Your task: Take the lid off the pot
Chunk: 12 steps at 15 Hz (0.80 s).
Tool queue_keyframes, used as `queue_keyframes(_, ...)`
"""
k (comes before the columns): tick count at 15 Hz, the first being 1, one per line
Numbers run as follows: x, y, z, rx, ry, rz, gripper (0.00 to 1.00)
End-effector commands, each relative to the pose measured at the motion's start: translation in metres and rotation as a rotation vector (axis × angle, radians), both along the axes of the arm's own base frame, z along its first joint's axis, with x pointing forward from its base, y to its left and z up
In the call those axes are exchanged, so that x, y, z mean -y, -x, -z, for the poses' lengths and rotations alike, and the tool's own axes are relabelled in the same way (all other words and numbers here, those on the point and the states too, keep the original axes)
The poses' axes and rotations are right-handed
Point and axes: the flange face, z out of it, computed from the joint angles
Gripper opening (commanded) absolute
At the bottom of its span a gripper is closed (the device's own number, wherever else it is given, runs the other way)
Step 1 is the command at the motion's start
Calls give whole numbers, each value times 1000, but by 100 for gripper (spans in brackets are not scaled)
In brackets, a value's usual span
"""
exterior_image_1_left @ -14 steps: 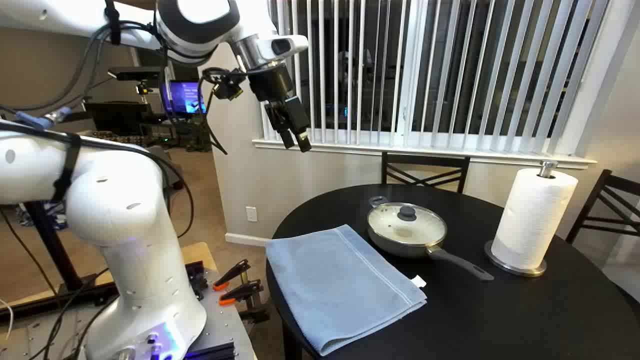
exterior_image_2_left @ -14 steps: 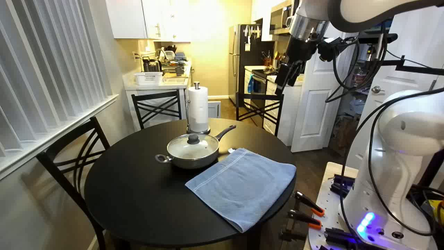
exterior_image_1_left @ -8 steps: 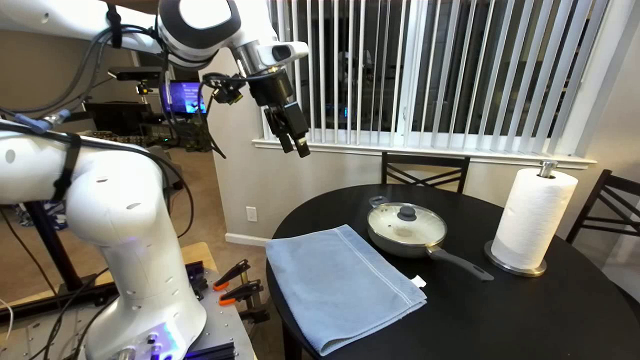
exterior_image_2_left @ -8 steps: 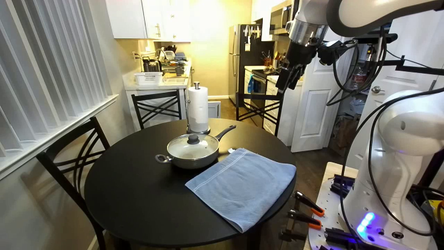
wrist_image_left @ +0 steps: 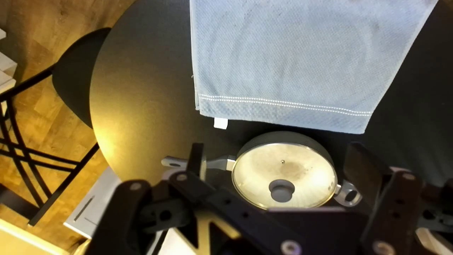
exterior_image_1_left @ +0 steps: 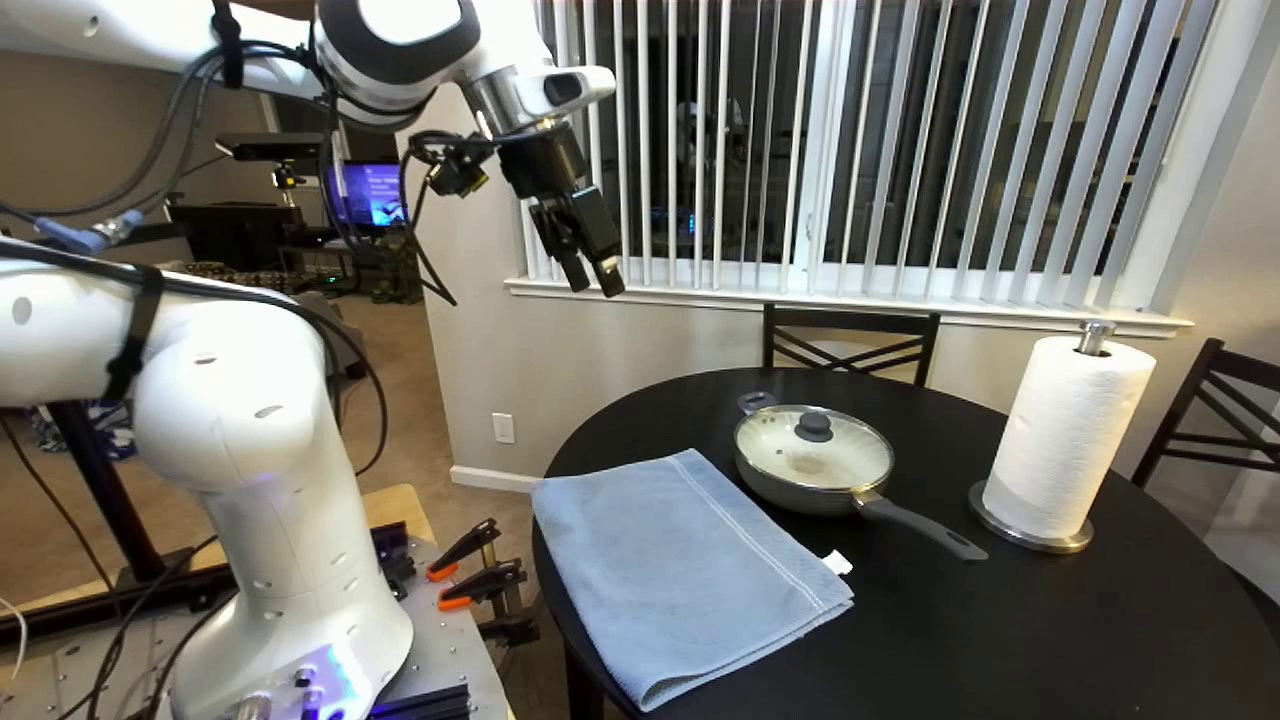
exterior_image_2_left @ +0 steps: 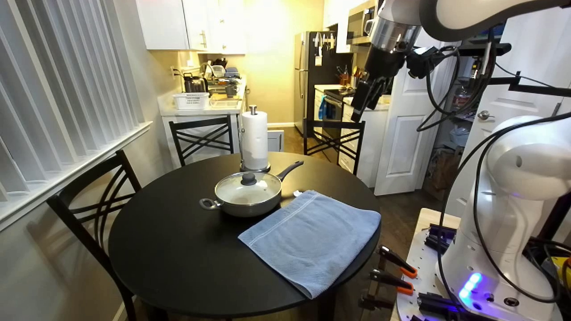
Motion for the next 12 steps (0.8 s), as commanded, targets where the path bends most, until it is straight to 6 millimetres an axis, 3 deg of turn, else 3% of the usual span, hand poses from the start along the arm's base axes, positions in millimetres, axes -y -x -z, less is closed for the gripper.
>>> queue_keyframes(1, -43, -44, -26, 4, 25, -53, 100)
queue_keyframes(3, -67, -70, -39, 0, 34, -100, 100)
queue_keyframes(6, -82, -114, -50, -15, 62, -106, 100)
queue_keyframes(12, -66, -204, -23, -24, -25, -39, 100)
